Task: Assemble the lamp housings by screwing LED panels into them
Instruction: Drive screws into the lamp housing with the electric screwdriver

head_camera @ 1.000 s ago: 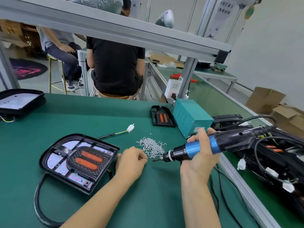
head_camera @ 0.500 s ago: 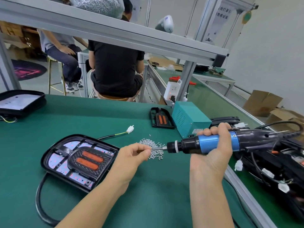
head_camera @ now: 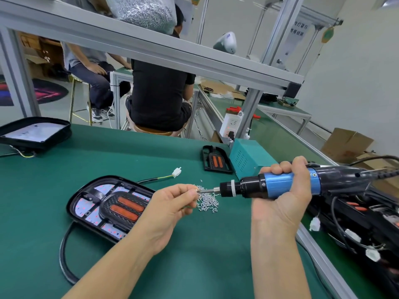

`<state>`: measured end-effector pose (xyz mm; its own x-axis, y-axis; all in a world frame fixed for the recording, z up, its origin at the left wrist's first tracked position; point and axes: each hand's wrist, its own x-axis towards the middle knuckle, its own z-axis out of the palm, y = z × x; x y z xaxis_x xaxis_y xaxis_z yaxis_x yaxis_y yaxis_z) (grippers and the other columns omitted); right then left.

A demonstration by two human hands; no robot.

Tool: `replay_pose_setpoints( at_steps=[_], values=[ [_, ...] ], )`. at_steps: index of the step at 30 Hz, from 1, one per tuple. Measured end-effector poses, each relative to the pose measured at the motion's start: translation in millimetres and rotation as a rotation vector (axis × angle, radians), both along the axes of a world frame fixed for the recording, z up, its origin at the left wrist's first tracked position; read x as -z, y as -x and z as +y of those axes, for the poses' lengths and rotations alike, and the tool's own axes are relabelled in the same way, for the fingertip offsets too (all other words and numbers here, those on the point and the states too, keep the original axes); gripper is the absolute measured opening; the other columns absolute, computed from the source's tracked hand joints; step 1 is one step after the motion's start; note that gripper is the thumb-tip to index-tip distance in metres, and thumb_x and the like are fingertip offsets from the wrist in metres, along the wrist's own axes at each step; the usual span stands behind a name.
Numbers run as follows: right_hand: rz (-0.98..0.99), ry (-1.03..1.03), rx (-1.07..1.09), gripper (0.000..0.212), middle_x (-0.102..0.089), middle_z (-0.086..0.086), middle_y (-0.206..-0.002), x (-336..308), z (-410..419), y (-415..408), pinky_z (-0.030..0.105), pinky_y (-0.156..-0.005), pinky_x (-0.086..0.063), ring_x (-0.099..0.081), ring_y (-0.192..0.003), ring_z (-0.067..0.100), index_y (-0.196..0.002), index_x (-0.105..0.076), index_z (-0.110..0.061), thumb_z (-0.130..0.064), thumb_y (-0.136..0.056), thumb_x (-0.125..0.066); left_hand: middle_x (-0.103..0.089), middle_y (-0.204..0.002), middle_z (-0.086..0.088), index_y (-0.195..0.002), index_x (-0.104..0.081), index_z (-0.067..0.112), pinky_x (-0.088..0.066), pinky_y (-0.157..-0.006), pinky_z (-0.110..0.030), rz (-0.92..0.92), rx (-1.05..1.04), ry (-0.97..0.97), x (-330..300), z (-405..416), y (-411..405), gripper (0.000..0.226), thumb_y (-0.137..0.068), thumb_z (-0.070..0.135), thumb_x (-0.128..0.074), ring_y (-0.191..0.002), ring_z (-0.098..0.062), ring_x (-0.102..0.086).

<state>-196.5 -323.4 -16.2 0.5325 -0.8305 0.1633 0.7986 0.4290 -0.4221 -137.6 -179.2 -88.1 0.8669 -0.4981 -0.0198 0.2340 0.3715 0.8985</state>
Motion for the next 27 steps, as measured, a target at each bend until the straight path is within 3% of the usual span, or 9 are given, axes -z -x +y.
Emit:
replay_pose_setpoints(
  at_steps=[4, 11, 16, 21, 24, 27],
  values=[
    [-0.012, 0.009, -0.019, 0.027, -0.052, -0.008, -0.061, -2, 8, -2, 0.020, -0.059, -0.048, -0.051, -0.051, 0.006, -0.087, -0.056, -0.020, -0.018, -0.065, -0.072, -0.060, -0.065, 0.001, -0.078, -0.067, 0.010, -0.042, -0.069, -0.025, -0.097, -0.075, -0.073, -3, 10, -3, 0.013, -0.087, 0.003, -0.061, -0.065, -0.013, -0.050],
    [-0.006, 0.030, -0.057, 0.031, -0.051, -0.008, -0.059, -9, 28, -14, 0.019, -0.057, -0.048, -0.050, -0.049, 0.006, -0.087, -0.052, -0.019, -0.018, -0.063, -0.071, -0.059, -0.062, 0.003, -0.078, -0.067, 0.010, -0.042, -0.057, -0.011, -0.193, -0.139, -0.128, -5, 33, -5, 0.014, -0.086, 0.000, -0.062, -0.057, -0.004, -0.049],
    [-0.001, 0.041, -0.122, 0.030, -0.050, -0.008, -0.058, -9, 50, -26, 0.019, -0.058, -0.046, -0.049, -0.050, 0.006, -0.087, -0.050, -0.019, -0.019, -0.065, -0.069, -0.056, -0.056, 0.011, -0.076, -0.065, 0.014, -0.037, -0.052, -0.010, -0.295, -0.199, -0.230, -10, 60, -10, 0.017, -0.088, 0.002, -0.061, -0.052, -0.003, -0.045],
    [-0.004, 0.062, -0.214, 0.028, -0.050, -0.008, -0.058, -7, 81, -41, 0.018, -0.056, -0.047, -0.049, -0.049, 0.006, -0.087, -0.052, -0.019, -0.017, -0.066, -0.069, -0.063, -0.069, 0.002, -0.081, -0.067, 0.014, -0.050, -0.070, -0.031, -0.335, -0.188, -0.335, -8, 104, -19, 0.012, -0.089, 0.007, -0.062, -0.068, -0.014, -0.055],
    [0.045, 0.142, -0.270, 0.014, -0.049, -0.008, -0.057, 0, 96, -46, 0.017, -0.056, -0.046, -0.048, -0.048, 0.006, -0.086, -0.056, -0.022, -0.012, -0.079, -0.062, -0.066, -0.073, 0.002, -0.079, -0.068, 0.016, -0.047, -0.071, -0.022, -0.402, -0.279, -0.434, -1, 133, -27, 0.014, -0.088, 0.007, -0.063, -0.069, -0.009, -0.057],
    [0.102, 0.250, -0.286, 0.016, -0.048, -0.008, -0.057, 13, 108, -46, 0.019, -0.057, -0.045, -0.047, -0.050, 0.007, -0.089, -0.056, -0.021, -0.006, -0.086, -0.057, -0.067, -0.072, 0.009, -0.077, -0.067, 0.020, -0.045, -0.073, -0.024, -0.487, -0.411, -0.627, 11, 154, -34, 0.016, -0.087, 0.009, -0.064, -0.066, -0.004, -0.055]
  ],
)
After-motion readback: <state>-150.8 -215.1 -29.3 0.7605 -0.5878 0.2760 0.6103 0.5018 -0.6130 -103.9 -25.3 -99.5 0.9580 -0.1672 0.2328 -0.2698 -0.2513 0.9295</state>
